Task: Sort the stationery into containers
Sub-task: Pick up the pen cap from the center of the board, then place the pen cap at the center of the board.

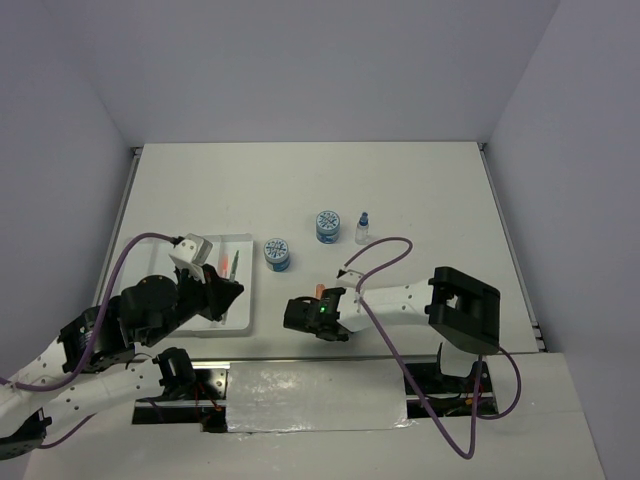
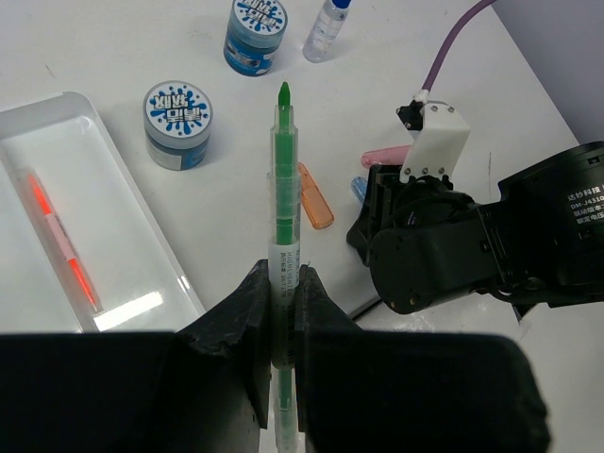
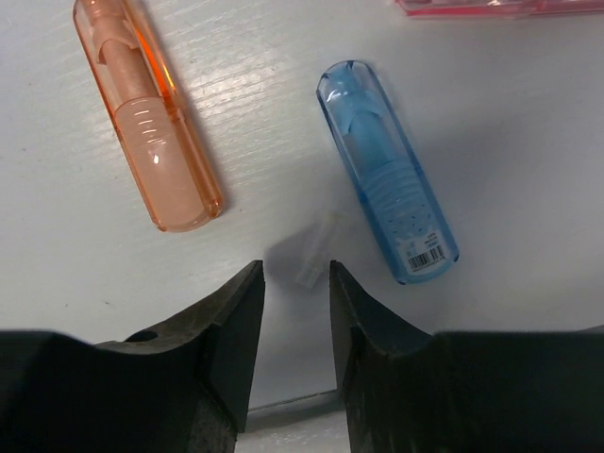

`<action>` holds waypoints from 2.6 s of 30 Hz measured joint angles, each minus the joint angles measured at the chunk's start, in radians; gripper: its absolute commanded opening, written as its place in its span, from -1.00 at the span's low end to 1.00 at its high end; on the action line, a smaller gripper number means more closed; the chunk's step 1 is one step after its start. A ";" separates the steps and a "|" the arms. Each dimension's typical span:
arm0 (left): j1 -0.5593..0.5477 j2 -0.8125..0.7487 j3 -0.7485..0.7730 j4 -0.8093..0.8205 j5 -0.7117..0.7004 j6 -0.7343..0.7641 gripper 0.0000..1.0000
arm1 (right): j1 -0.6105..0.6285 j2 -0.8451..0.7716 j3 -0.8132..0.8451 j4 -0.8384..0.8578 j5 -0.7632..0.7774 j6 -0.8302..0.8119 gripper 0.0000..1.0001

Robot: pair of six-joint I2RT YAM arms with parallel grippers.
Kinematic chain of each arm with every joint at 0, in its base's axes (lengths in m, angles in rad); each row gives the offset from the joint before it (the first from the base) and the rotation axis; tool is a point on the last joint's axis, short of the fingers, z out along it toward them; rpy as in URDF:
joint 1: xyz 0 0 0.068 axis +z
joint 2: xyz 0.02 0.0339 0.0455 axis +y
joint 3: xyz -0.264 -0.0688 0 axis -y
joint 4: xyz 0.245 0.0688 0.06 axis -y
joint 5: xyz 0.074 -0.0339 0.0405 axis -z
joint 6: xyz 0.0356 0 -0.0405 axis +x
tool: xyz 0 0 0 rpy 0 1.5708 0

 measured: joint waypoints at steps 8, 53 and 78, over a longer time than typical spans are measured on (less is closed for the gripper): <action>0.000 0.000 0.000 0.000 0.002 0.000 -1.00 | 0.000 0.001 -0.004 0.030 -0.014 -0.010 -0.22; -0.003 -0.149 0.000 -0.049 -0.141 -0.056 -1.00 | -0.058 -0.346 -0.161 0.584 -0.368 -1.397 -0.88; -0.003 -0.246 0.000 -0.070 -0.221 -0.082 -1.00 | -0.249 0.233 0.301 0.209 -0.775 -2.385 -0.27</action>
